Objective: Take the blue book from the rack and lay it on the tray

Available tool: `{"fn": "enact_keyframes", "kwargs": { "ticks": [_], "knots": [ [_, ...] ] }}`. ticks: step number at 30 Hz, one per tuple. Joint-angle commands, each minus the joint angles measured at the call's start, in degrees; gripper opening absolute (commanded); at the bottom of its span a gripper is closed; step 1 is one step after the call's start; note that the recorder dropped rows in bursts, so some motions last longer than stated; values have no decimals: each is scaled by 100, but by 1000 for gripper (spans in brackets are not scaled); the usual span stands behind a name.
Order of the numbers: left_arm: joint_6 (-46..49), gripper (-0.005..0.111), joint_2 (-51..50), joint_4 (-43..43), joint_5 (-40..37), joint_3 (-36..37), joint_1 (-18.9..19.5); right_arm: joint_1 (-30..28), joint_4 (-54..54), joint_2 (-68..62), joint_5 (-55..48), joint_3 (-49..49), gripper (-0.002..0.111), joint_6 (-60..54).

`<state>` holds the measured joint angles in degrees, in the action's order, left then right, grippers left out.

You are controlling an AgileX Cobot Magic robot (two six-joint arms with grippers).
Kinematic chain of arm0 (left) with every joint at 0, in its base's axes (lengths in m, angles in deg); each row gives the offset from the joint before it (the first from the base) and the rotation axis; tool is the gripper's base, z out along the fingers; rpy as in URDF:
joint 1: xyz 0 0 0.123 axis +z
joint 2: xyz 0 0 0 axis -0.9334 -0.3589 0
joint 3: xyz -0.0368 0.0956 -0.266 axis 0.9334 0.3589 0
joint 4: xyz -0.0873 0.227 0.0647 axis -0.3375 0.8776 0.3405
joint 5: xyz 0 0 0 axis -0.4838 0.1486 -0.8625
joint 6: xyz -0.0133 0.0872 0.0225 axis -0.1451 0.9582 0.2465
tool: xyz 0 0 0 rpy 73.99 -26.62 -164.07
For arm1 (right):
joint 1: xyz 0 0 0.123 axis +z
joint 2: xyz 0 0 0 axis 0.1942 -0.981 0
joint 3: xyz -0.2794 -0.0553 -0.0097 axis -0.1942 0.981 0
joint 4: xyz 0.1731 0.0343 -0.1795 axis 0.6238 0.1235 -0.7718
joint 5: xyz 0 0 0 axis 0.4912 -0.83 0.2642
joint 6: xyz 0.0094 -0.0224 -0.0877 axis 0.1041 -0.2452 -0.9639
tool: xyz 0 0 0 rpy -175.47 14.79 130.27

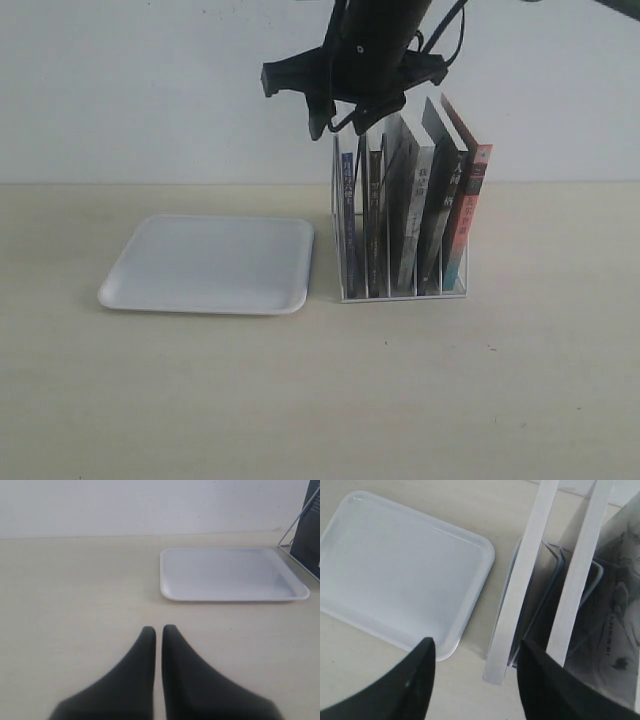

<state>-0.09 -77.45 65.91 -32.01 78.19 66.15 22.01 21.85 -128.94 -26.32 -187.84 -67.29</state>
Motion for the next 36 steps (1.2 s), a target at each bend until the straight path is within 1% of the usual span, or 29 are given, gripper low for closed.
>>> {"fn": "enact_keyframes", "kwargs": {
  "ticks": [1,7,20,22,23,24,25,26,36],
  "knots": [
    [18,4,27,5,81,18,19,7,-220,-126,36,-22,49,153],
    [18,4,27,5,81,18,19,-3,-546,-271,58,-22,49,315],
    [18,4,27,5,81,18,19,-3,-736,-674,324,-22,47,593],
    [18,4,27,5,81,18,19,-3,-736,-683,324,-22,33,603],
    [18,4,27,5,81,18,19,-3,-736,-683,324,-22,19,603],
    [18,4,27,5,81,18,19,-3,-749,-683,324,-22,11,603],
    [18,4,27,5,81,18,19,-3,-764,-683,324,-22,3,603],
    [18,4,27,5,81,18,19,-3,-778,-683,324,-22,0,603],
    [18,4,27,5,81,18,19,-3,-961,-521,324,-27,0,603]
  ]
}}
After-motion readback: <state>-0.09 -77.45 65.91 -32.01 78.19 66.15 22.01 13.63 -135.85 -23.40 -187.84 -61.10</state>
